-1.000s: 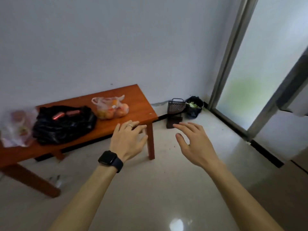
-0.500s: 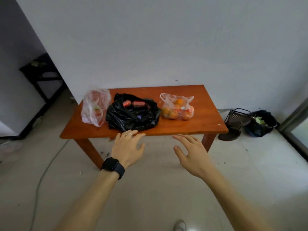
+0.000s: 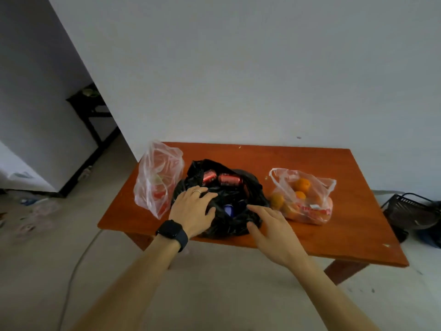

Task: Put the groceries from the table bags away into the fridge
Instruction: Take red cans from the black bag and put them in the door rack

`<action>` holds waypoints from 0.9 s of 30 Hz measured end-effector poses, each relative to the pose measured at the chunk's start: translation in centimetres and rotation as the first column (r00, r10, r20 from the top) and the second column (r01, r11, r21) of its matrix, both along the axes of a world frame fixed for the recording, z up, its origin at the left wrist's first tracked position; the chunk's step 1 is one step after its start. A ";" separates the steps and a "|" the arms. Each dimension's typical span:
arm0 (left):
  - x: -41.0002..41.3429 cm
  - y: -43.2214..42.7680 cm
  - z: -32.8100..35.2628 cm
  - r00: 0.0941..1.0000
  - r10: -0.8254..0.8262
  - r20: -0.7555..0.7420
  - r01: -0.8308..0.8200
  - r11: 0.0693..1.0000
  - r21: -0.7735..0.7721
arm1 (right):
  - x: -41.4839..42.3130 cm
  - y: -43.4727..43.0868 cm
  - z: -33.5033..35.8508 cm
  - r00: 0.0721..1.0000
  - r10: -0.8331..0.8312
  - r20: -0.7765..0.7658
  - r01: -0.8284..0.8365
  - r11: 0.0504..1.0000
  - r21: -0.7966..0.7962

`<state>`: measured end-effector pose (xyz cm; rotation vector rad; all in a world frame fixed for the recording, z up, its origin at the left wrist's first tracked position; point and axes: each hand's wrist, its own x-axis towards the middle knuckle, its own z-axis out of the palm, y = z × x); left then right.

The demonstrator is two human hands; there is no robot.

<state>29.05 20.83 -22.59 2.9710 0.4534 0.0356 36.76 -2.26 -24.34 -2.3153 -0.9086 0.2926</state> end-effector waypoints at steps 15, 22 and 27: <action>17.9 14.2 -5.5 0.970 -0.110 -0.218 0.132 0.987 0.090 | 16.3 13.9 -4.2 0.989 0.096 -0.111 -0.117 0.973 -0.201; 26.3 19.3 -10.8 0.851 -0.303 -0.430 0.316 0.948 -0.042 | 22.8 22.2 -10.0 0.977 0.117 -0.177 -0.185 0.882 -0.434; 28.7 22.8 -14.7 0.801 -0.276 -0.532 0.298 0.953 -0.046 | 27.0 25.3 -13.8 0.980 0.142 -0.137 -0.197 0.742 -0.641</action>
